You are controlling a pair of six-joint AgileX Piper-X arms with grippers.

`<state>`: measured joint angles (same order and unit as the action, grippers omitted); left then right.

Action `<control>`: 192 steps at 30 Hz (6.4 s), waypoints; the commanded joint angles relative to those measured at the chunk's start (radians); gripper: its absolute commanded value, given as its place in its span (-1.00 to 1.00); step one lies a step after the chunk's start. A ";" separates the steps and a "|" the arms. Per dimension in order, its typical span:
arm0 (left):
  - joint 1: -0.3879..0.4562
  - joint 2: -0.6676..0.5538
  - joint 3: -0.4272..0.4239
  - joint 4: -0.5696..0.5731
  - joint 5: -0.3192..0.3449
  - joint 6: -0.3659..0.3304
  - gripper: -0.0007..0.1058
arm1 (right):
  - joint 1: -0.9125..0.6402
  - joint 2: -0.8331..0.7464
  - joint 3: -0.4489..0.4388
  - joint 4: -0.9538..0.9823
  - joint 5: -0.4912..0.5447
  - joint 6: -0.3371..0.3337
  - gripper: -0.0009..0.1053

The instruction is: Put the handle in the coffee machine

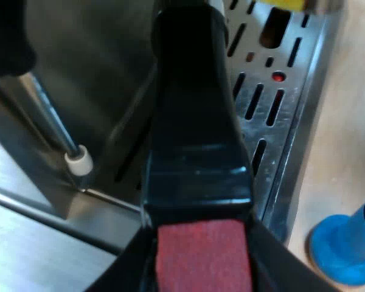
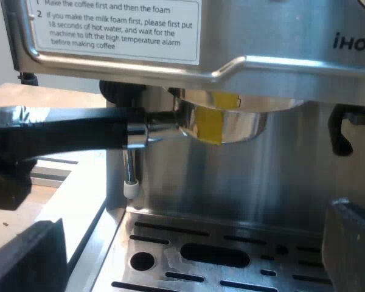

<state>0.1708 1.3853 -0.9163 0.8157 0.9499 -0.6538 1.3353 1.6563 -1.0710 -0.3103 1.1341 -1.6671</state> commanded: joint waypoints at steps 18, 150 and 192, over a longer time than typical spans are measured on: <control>-0.014 -0.074 -0.015 0.046 0.183 0.008 -0.98 | -0.006 0.001 -0.002 0.000 0.006 -0.013 0.64; -0.051 -0.194 0.092 -0.230 0.078 -0.266 -0.98 | -0.319 0.292 -0.001 -0.777 -0.354 -0.252 0.01; -0.051 -0.194 0.092 -0.190 0.074 -0.264 -0.98 | -0.354 0.350 -0.067 -0.749 -0.425 -0.301 -0.20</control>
<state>0.1176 1.2202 -0.8056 0.6662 0.9033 -0.9135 0.9920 2.0167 -1.1244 -1.0479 0.7205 -1.9492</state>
